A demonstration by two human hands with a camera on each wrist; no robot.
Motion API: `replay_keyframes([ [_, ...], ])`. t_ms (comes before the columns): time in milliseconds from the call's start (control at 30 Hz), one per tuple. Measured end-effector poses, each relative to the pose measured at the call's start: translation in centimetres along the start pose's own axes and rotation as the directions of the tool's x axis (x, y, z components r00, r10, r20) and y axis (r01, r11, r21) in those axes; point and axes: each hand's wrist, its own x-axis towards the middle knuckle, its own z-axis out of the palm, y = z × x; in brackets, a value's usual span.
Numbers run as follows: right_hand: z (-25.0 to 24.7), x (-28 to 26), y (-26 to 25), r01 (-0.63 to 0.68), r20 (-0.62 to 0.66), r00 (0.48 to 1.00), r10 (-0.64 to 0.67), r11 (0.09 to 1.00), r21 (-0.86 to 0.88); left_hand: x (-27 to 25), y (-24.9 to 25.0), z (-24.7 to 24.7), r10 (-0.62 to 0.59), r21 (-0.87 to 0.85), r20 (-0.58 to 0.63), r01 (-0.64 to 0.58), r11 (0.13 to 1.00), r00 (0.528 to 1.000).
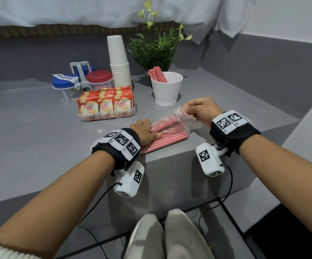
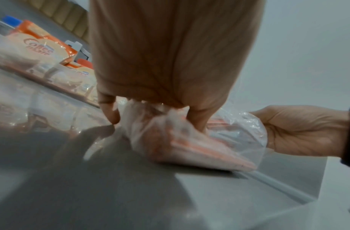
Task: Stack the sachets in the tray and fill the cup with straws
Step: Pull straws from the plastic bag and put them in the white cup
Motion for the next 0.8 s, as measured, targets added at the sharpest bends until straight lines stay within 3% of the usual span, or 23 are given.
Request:
replay_keyframes([
  [133,-0.3,-0.4,-1.1,0.021,-0.002,1.000,-0.021,0.983,0.185,0.3,0.6,-1.0,0.019,0.014,0.023,-0.019,1.000,1.000],
  [233,0.5,-0.4,-1.6,-0.007,0.036,0.999,-0.004,0.949,0.317,0.4,2.0,-1.6,0.084,-0.033,-0.036,-0.085,0.996,0.996],
  [400,1.9,-0.5,-1.5,-0.101,0.144,0.987,0.067,0.963,0.250,0.6,3.7,-0.9,0.103,-0.071,-0.123,-0.113,0.991,0.987],
  [567,0.8,0.3,-1.9,0.016,-0.024,1.000,-0.010,0.963,0.270,0.8,2.6,-0.5,0.102,-0.115,-0.109,-0.114,0.987,0.989],
  [667,1.0,0.3,-2.3,0.085,-0.077,0.995,-0.058,0.908,0.410,0.7,2.5,-0.6,0.102,-0.127,-0.116,-0.117,0.985,0.988],
  [800,2.7,-0.7,-1.8,-0.053,0.104,0.995,0.002,0.868,0.494,0.6,3.2,-0.6,0.122,-0.135,-0.132,-0.140,0.981,0.984],
])
